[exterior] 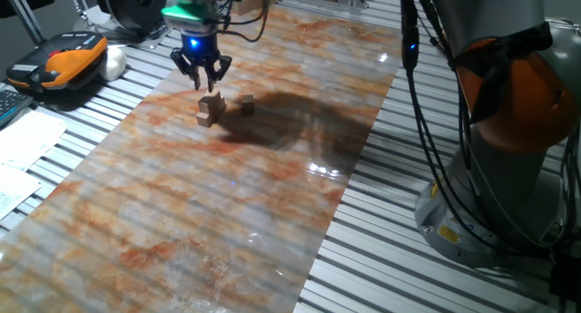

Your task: Stack the blocks into a pyramid shape

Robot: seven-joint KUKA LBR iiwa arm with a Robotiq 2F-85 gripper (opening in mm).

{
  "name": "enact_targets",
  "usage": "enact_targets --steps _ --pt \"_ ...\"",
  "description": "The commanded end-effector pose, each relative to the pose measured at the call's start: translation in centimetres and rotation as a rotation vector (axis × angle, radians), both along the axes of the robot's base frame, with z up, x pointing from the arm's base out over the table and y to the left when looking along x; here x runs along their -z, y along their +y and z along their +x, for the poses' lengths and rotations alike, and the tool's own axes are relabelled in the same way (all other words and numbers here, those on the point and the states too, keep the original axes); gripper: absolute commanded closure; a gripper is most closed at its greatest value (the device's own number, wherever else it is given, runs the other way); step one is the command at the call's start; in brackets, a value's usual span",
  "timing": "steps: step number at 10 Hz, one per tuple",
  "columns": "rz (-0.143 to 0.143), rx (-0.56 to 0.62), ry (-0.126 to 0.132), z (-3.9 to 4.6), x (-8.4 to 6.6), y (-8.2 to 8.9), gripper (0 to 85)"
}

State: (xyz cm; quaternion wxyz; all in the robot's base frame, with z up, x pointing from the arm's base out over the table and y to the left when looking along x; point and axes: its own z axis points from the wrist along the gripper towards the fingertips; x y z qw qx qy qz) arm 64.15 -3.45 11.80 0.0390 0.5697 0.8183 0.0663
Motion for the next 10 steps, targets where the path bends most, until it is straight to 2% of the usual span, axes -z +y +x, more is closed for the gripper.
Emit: enact_targets --steps 1,2,3,4,5,6,7,8,9,10 --pt "0.012 -0.375 0.000 -0.12 -0.2 -0.1 85.0" --pt "0.035 -0.449 0.012 -0.32 -0.6 -0.3 85.0" --pt "0.029 -0.495 0.020 -0.38 -0.7 -0.3 85.0" --pt "-0.002 -0.614 0.041 -0.58 -0.6 -0.5 85.0" --pt "-0.066 -0.702 0.041 -0.70 -0.5 -0.7 85.0" --pt "-0.064 -0.697 0.004 -0.68 -0.5 -0.7 85.0" --pt "-0.045 -0.732 0.039 -0.76 -0.6 -0.7 85.0" --pt "-0.078 -0.760 0.060 -1.22 -0.5 -1.1 85.0" --pt "-0.116 -0.791 0.070 -1.71 -0.2 -1.7 85.0" --pt "-0.126 -0.804 0.068 -2.03 0.2 -2.0 85.0"
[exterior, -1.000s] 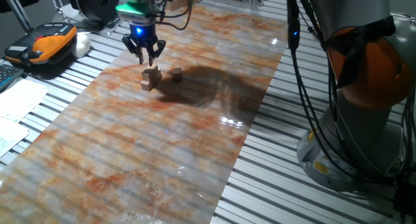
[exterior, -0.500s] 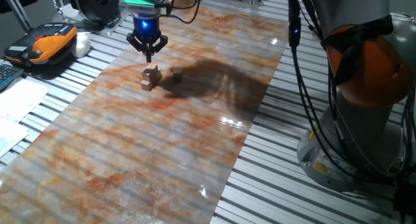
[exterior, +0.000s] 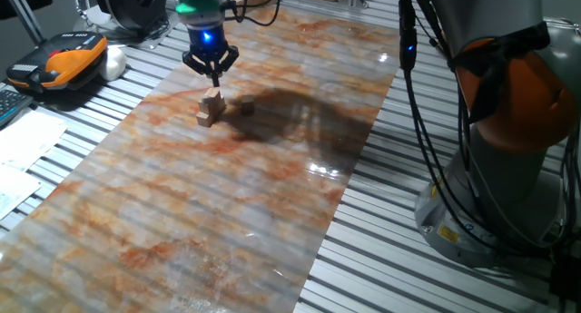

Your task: Stack the blocks into a pyramid shape

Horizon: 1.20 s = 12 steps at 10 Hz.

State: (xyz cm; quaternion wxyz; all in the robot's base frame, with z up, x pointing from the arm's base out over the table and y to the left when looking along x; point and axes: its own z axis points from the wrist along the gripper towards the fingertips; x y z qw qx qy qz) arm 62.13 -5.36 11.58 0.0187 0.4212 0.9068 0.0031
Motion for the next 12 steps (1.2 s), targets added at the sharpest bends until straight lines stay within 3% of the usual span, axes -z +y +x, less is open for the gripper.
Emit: enact_targets --steps 1,4,5,7,8,10,12 --pt "0.005 -0.470 0.002 -0.22 0.2 -0.1 85.0" --pt "0.013 -0.492 -0.010 -1.48 1.0 -1.2 85.0" --pt "0.028 -0.468 -0.008 -1.78 1.2 -1.5 85.0" --pt "0.095 -0.350 -0.030 -2.11 1.2 -1.9 85.0" --pt "0.116 -0.267 -0.037 -2.41 1.2 -2.2 85.0" --pt "0.125 -0.105 -0.036 -2.82 1.3 -2.4 85.0" --pt "0.077 -0.079 -0.029 -2.99 1.7 -2.2 85.0"
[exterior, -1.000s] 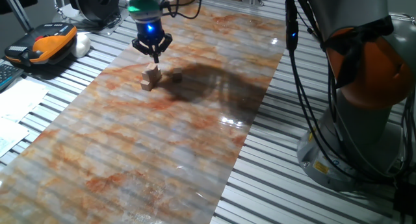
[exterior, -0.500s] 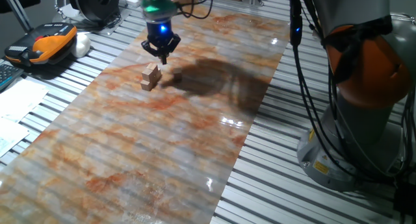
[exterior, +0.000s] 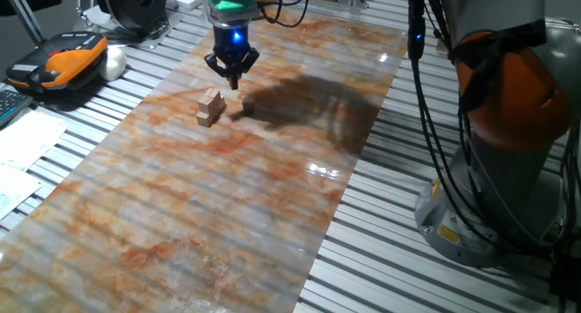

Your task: Stack the blocks into a pyramid shape

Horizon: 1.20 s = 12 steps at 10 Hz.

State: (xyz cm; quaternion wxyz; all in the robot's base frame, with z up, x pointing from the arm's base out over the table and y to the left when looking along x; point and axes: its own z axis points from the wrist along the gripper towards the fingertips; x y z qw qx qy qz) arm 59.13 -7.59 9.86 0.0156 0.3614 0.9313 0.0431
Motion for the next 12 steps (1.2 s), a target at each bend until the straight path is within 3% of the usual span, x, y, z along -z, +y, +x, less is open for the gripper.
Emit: enact_targets --steps 1,3,5,6,7,8,9,10,11,12 --pt "-0.023 0.031 -0.004 -0.14 0.2 -0.1 85.0" --pt "-0.084 -0.021 -0.013 -1.12 1.4 -1.0 85.0" --pt "-0.057 -0.031 -0.012 -1.55 2.4 -1.5 85.0" --pt "-0.039 -0.053 0.008 -1.52 2.6 -1.5 85.0" --pt "-0.038 -0.040 0.008 -1.59 2.5 -1.5 85.0" --pt "-0.055 -0.028 0.005 -1.57 2.6 -1.5 68.0" --pt "-0.068 -0.011 0.002 -1.53 2.6 -1.3 68.0" --pt "-0.081 0.028 0.001 -1.50 2.7 -1.2 51.0" --pt "-0.085 0.078 0.001 -1.48 2.8 -1.1 51.0" --pt "-0.067 0.171 0.006 -1.39 2.9 -1.1 34.0"
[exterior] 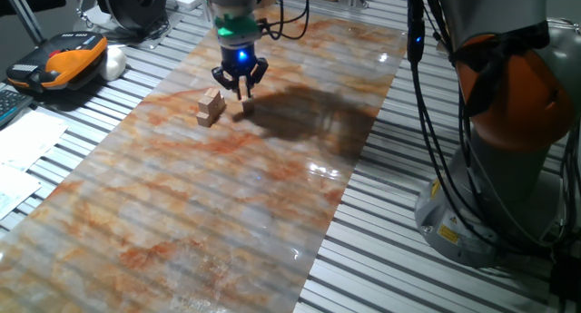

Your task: Stack the blocks into a pyramid shape

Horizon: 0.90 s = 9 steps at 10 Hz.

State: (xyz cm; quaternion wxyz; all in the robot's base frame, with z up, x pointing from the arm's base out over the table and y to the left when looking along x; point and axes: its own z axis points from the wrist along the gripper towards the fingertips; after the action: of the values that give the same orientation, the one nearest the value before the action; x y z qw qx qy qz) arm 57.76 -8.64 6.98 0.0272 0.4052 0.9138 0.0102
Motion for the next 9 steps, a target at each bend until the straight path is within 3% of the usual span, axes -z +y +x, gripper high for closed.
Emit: enact_targets --steps 1,5,7,9 --pt "0.005 0.138 0.003 0.09 0.0 0.0 34.0" --pt "-0.042 0.200 0.015 0.14 0.2 -0.3 34.0" --pt "-0.018 0.202 0.013 0.10 0.1 -0.9 34.0" --pt "-0.036 0.195 0.012 0.10 0.7 -1.2 34.0"
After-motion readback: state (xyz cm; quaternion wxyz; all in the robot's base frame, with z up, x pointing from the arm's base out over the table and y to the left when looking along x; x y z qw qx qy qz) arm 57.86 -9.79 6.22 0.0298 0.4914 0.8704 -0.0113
